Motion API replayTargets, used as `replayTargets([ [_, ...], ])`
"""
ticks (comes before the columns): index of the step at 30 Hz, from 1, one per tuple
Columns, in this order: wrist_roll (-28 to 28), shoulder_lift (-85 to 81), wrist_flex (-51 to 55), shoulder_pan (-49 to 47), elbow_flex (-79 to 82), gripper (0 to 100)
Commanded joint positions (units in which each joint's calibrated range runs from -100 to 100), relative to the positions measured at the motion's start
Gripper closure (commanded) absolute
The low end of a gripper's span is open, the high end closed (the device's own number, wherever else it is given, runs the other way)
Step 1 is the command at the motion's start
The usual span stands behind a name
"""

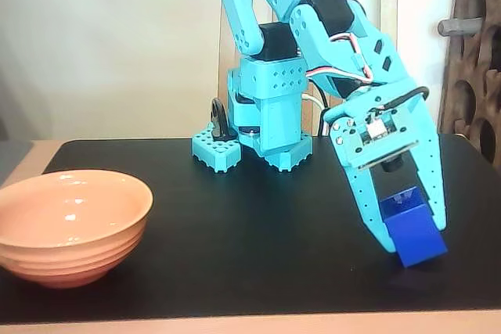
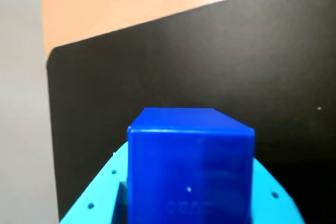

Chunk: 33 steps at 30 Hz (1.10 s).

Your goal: Place the blue cube in the orange bowl.

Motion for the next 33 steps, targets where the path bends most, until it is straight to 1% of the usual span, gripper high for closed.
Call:
replayTargets([
  [1,-0.22,-6.70,-1.27,1.24,-1.64,85],
  [14,-0.22,-17.35,-1.18,2.04,-1.64,85],
  [19,-0.17,-21.01,-1.18,3.75,-1.64,85],
  [25,6.29,-25.78,-0.40,9.36,-1.64,85],
  [30,7.07,-29.79,-0.22,13.08,-1.46,85],
  [33,9.91,-31.66,-0.22,15.78,-1.46,85],
])
